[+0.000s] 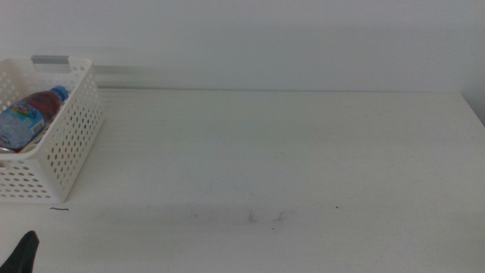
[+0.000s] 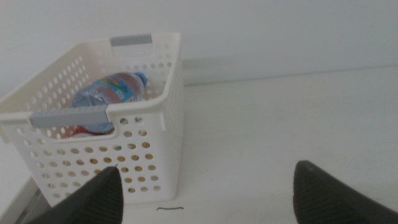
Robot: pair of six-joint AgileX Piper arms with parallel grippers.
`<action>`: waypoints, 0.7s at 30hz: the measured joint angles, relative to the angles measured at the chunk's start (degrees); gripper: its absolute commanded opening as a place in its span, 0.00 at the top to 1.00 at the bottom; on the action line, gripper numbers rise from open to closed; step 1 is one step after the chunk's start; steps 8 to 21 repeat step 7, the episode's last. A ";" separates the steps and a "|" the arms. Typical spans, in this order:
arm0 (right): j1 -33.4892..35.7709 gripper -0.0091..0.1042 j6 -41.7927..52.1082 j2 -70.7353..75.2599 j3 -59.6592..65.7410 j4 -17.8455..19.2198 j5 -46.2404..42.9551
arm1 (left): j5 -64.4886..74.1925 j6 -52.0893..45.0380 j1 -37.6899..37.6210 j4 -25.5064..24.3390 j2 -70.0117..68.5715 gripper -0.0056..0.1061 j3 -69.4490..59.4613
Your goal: Use arms to grab the bottles and put them into the dustbin to the left of the table.
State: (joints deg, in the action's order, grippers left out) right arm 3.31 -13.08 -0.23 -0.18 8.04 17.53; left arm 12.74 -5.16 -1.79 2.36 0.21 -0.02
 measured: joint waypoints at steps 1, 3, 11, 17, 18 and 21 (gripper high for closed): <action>0.00 0.11 0.00 0.00 0.00 0.00 -0.10 | -0.29 0.00 0.00 0.00 0.00 0.11 0.00; 0.00 0.11 0.00 0.00 0.00 0.00 -0.10 | -0.40 0.00 0.00 -0.11 0.00 0.11 0.00; 0.00 0.11 0.00 0.00 0.00 0.21 -0.10 | -0.61 0.00 0.00 -0.11 0.00 0.11 0.00; 0.00 0.11 0.00 0.00 0.00 0.21 -0.10 | -0.61 0.00 0.00 -0.11 0.00 0.11 0.00; 0.00 0.11 0.00 0.00 0.00 0.21 -0.10 | -0.61 0.00 0.00 -0.11 0.00 0.11 0.00; 0.00 0.11 0.00 0.00 0.00 0.21 -0.10 | -0.61 0.00 0.00 -0.11 0.00 0.11 0.00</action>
